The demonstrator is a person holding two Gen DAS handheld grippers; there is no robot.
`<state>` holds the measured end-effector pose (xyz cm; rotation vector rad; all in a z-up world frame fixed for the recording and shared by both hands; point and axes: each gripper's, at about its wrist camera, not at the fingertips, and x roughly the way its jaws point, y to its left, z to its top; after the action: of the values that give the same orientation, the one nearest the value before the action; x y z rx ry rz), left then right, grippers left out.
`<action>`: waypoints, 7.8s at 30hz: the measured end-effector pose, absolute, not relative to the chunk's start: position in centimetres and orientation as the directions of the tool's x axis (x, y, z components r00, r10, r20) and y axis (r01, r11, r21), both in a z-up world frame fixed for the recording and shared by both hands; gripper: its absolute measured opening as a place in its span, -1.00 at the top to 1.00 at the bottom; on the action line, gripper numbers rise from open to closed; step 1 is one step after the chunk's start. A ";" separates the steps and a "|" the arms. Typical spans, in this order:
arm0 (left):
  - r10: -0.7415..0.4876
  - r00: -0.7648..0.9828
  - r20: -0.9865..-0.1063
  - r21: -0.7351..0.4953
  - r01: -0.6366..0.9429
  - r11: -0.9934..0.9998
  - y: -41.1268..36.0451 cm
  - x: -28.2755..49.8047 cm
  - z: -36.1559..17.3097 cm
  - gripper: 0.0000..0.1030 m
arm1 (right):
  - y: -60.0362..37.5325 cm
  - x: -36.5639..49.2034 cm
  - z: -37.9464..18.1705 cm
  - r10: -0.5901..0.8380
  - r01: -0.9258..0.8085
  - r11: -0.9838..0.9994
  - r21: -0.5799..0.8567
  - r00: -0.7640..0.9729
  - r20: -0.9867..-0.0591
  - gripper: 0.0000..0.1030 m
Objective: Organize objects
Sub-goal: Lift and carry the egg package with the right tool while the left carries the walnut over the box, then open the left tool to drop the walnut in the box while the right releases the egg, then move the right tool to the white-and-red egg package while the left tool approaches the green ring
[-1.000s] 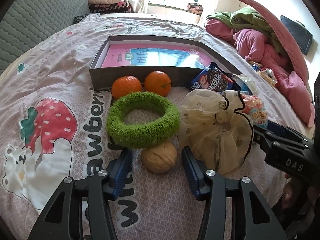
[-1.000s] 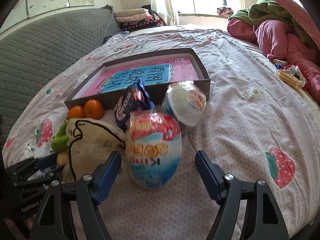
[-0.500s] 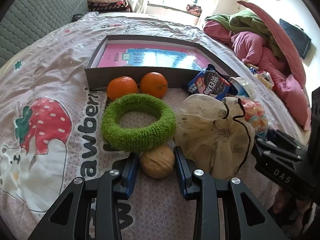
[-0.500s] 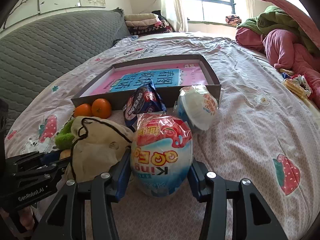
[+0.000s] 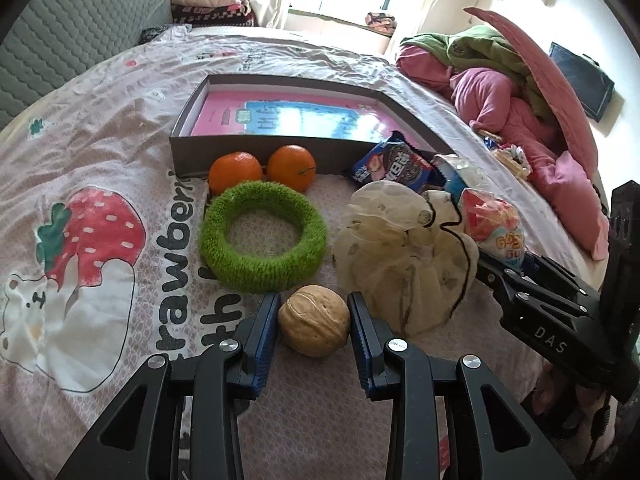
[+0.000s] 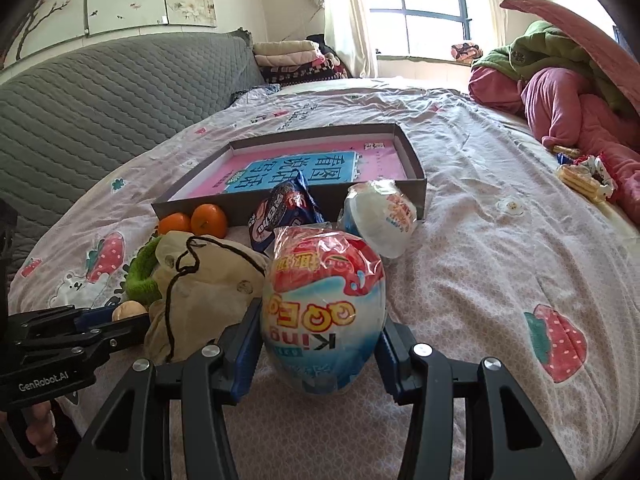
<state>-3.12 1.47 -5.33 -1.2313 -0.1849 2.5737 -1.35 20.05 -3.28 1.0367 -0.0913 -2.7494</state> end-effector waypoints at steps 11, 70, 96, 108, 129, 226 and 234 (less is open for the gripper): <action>0.309 -0.650 -0.694 -0.214 -0.223 -0.951 2.2 -1.3 -2.5 0.32 | 20.2 0.0 -1.8 -0.224 0.181 -0.975 0.131 -0.776 -0.589 0.02; 0.307 -0.762 -0.570 -0.162 -0.262 -0.951 1.4 -8.1 8.3 0.32 | 18.7 -5.5 8.2 -0.219 0.204 -0.975 0.087 -0.823 -0.525 0.02; 0.294 -0.771 -0.565 -0.134 -0.266 -0.955 0.9 -17.6 7.4 0.32 | 18.1 -13.0 8.7 -0.218 0.231 -0.972 0.040 -0.826 -0.520 0.02; 0.271 -0.757 -0.595 -0.117 -0.252 -0.961 1.4 -21.3 5.7 0.32 | 19.8 -16.6 7.9 -0.194 0.218 -0.976 0.021 -0.816 -0.544 0.02; 0.235 -0.635 -0.736 -0.130 -0.209 -0.969 1.1 -25.3 -1.6 0.32 | 20.0 -20.8 0.0 -0.199 0.247 -0.967 0.057 -0.600 -0.775 0.02; 0.206 -0.740 -0.640 -0.116 -0.172 -0.978 -0.5 -15.3 4.1 -0.37 | 21.5 -17.2 4.1 -0.219 0.209 -0.973 0.100 -0.689 -0.691 -0.27; 0.219 -0.742 -0.634 -0.107 -0.196 -0.975 0.5 -14.8 4.1 -0.37 | 22.0 -15.2 5.5 -0.226 0.213 -0.972 0.100 -0.731 -0.644 -0.28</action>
<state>-14.82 0.53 4.14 -1.0035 -0.0487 2.7406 -15.19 22.03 5.51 1.0158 -0.0278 -2.7212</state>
